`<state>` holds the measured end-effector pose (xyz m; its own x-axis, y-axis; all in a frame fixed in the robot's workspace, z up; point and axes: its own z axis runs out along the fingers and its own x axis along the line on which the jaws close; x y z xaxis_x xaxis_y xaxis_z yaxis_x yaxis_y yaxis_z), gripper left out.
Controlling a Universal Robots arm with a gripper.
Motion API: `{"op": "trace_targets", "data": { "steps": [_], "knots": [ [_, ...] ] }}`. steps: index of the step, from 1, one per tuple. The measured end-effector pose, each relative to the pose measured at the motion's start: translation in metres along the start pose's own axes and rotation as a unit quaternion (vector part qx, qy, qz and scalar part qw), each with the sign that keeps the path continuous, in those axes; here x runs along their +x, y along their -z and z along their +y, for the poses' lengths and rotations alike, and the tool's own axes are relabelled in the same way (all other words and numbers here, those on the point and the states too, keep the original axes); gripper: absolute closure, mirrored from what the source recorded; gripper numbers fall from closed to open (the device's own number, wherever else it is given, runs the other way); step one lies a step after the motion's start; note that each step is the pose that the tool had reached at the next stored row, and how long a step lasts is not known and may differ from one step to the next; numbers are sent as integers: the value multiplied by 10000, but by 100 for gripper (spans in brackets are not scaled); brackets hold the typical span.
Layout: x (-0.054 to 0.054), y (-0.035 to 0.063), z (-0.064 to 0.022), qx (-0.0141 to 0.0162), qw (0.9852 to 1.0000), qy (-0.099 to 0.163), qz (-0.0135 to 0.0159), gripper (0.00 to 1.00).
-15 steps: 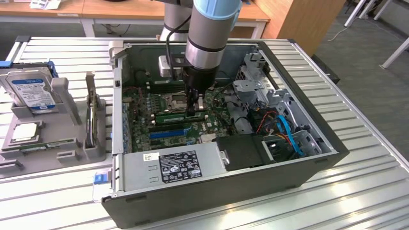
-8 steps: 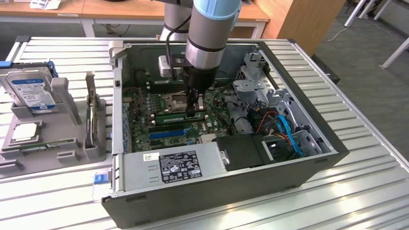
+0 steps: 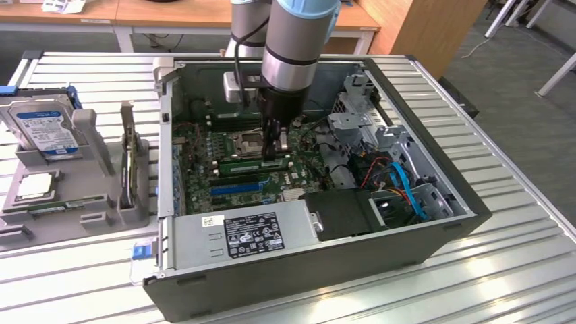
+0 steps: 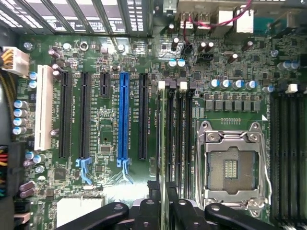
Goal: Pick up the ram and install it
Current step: 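Insert the ram into the slot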
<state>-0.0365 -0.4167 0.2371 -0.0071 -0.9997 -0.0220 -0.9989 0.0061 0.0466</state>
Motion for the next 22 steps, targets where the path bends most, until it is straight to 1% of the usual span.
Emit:
{"op": "trace_targets", "data": {
  "steps": [9,22],
  "knots": [
    [-5,226,9,0,10000,0,13,81],
    [-13,587,25,0,10000,-1,29,81]
  ]
}}
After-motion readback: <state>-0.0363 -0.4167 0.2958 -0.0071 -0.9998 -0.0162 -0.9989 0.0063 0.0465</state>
